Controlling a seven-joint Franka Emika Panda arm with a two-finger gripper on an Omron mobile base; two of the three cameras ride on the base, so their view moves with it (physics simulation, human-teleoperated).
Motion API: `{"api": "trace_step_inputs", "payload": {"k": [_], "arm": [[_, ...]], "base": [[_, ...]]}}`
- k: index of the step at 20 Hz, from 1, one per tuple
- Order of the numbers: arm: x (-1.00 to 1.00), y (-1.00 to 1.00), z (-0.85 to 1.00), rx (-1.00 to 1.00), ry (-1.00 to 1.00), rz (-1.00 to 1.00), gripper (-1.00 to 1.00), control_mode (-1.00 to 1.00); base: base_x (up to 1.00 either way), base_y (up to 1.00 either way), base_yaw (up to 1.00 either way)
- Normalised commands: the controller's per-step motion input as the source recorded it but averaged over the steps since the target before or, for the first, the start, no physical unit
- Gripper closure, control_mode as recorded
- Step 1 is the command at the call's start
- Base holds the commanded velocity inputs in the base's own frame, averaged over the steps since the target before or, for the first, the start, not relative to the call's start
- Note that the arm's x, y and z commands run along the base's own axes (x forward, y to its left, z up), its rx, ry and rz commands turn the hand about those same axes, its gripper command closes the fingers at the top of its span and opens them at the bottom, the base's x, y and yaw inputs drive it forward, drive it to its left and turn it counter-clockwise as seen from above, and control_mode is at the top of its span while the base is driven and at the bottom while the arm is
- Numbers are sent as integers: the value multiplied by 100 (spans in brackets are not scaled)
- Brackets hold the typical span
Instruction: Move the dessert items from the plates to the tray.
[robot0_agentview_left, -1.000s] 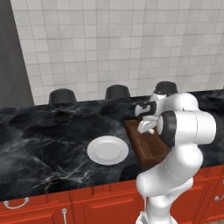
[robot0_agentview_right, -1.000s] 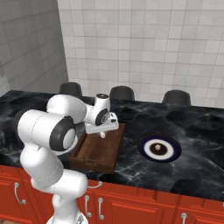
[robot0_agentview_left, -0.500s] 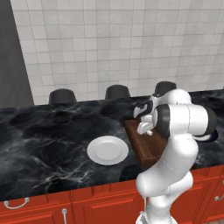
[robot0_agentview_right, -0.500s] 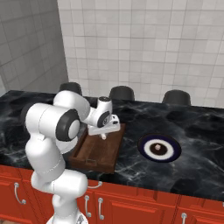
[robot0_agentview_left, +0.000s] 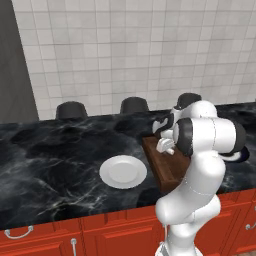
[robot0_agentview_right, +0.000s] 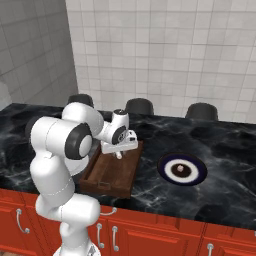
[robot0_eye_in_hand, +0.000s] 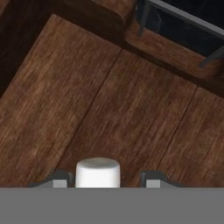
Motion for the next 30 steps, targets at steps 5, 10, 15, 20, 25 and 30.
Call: {"api": "trace_step_inputs", "payload": {"k": [5, 10, 15, 20, 25, 30], "arm": [[0, -3, 5, 0, 0, 0, -100, -100], [0, -15, 46, 0, 0, 0, -100, -100], [0, -20, 60, 0, 0, 0, -100, -100], [0, -29, 38, 0, 0, -10, -100, -100], [0, -47, 9, 0, 0, -21, -100, -100], [0, -54, 0, 0, 0, -25, -100, -100]], "base": [[0, 0, 0], [0, 0, 0], [0, 0, 0], [0, 0, 0], [0, 0, 0], [0, 0, 0]]}}
